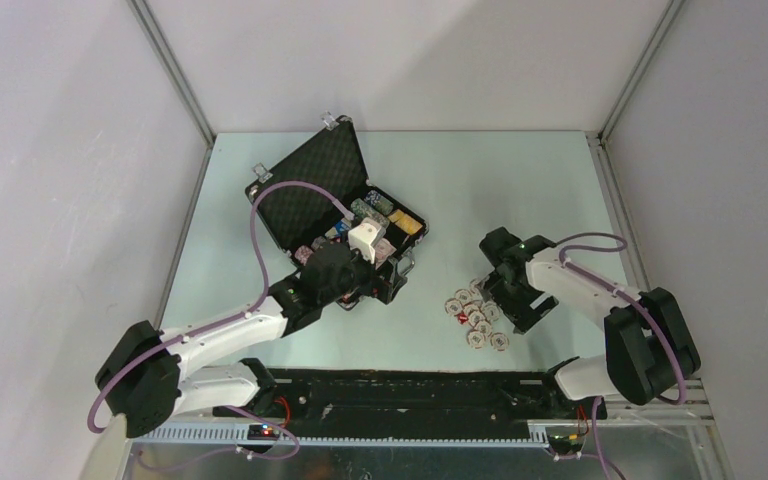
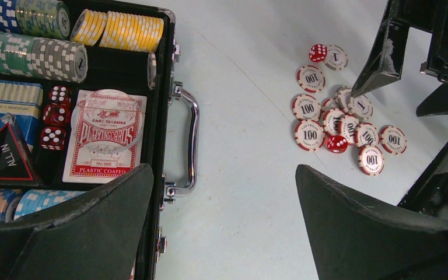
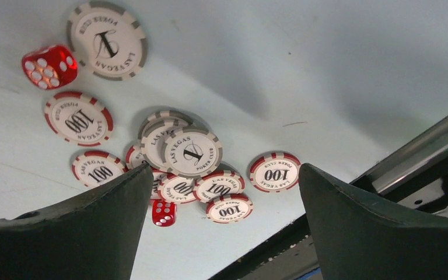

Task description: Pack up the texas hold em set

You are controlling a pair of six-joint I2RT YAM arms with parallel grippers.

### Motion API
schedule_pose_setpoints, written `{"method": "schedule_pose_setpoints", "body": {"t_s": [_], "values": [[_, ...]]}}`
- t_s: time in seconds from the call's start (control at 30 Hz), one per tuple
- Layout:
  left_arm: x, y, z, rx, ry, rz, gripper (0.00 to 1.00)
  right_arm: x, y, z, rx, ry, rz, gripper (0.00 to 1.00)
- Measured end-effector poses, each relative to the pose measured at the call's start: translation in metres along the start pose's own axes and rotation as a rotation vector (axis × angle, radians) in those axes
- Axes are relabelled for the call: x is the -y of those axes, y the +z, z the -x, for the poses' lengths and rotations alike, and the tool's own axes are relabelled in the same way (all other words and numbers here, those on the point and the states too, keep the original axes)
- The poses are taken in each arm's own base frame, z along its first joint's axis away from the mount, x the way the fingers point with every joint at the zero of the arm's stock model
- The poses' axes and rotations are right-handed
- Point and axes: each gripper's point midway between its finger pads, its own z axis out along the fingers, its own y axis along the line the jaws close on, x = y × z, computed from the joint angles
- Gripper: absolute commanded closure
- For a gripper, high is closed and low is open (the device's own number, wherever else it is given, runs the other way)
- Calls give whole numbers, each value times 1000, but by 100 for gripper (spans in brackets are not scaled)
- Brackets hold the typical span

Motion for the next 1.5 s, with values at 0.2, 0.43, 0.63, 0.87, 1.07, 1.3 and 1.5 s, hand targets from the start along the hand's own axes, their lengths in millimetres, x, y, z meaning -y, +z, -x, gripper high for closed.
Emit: {"method": "schedule_pose_setpoints", "body": {"t_s": [0.2,0.43,0.63,0.87,1.07,1.3,1.5], "values": [[0,0,0,1,0,-1,0,0,0,2,19,138,-19,3],[0,0,0,1,0,-1,0,-9,0,5,33,236,0,4],[0,0,0,1,0,0,0,-14,6,5,34,279,-6,5],[1,-1,3,9,0,-2,0,-15,18,3,33,284,-41,7],[0,-2,3,11,0,0,0,-18,26,1,32,268,-84,13],[0,-3,5,17,0,5,0,-30,26,-2,33,255,-70,22],[0,-6,9,28,0,3,0,-34,27,-3,34,262,-59,41]]}}
